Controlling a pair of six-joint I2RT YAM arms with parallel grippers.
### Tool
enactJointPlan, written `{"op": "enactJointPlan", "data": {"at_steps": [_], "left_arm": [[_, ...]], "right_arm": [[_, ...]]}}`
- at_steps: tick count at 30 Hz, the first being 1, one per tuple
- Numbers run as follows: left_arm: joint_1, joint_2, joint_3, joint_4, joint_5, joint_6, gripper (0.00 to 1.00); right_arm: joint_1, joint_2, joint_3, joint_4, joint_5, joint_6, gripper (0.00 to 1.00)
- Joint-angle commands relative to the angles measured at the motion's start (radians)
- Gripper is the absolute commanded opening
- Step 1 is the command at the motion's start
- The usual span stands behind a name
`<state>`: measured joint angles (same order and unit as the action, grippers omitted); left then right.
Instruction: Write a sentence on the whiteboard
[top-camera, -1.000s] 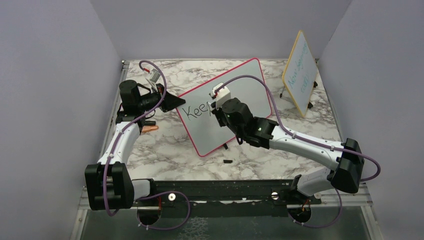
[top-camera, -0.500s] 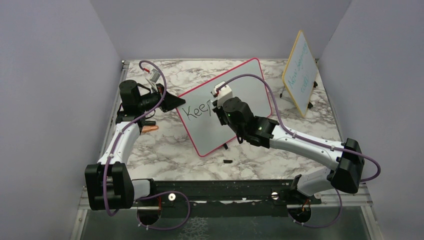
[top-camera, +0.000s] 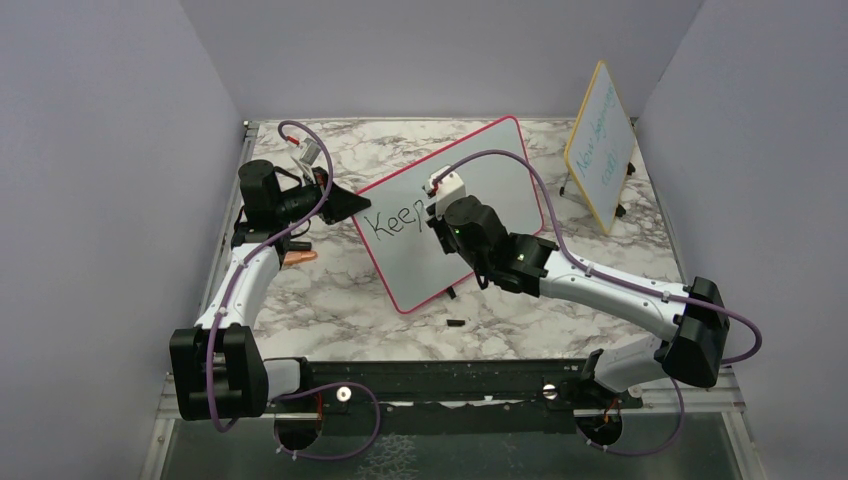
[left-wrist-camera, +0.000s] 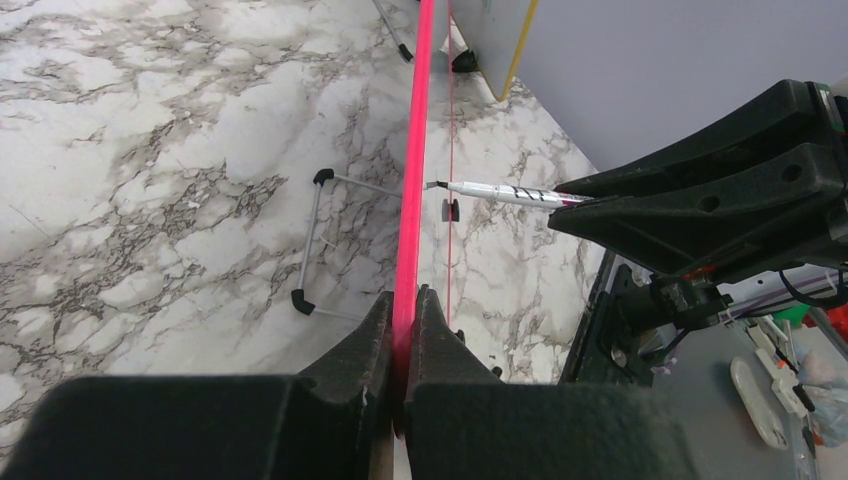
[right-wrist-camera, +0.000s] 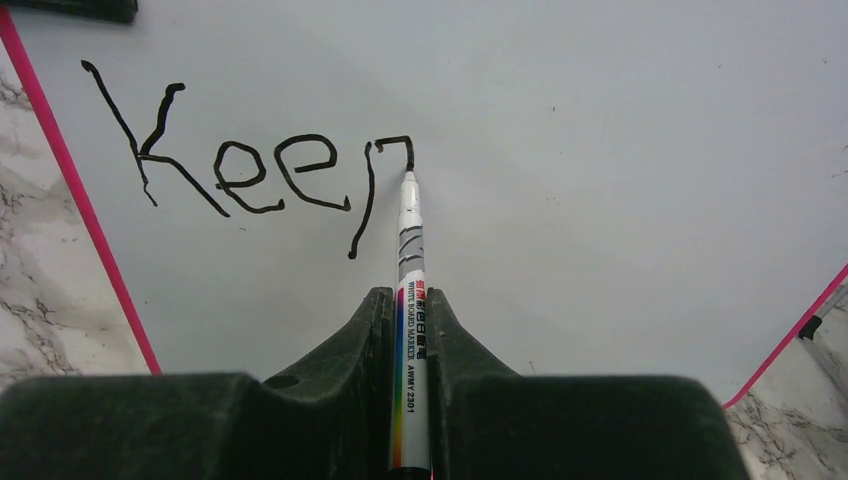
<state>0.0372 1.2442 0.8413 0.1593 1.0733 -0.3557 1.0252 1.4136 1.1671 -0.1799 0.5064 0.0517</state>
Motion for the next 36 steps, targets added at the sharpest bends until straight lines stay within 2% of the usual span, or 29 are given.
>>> {"op": "enactJointPlan", "data": {"at_steps": [1, 19, 32, 36], "left_arm": [[-0.016, 0.027, -0.002, -0.060, -0.030, 0.080, 0.00], [-0.015, 0.029, -0.001, -0.061, -0.029, 0.080, 0.00], [-0.014, 0.023, -0.001, -0.075, -0.036, 0.087, 0.00], [-0.015, 0.024, 0.001, -0.079, -0.038, 0.089, 0.00]], "right_arm": [[-0.010, -0.001, -0.024, -0.066, -0.048, 0.017, 0.01], [-0.010, -0.013, -0.021, -0.075, -0.155, 0.006, 0.00], [-0.016, -0.119, -0.075, -0.036, 0.006, -0.017, 0.00], [-0.048, -0.151, -0.097, -0.011, 0.003, -0.035, 0.00]]}}
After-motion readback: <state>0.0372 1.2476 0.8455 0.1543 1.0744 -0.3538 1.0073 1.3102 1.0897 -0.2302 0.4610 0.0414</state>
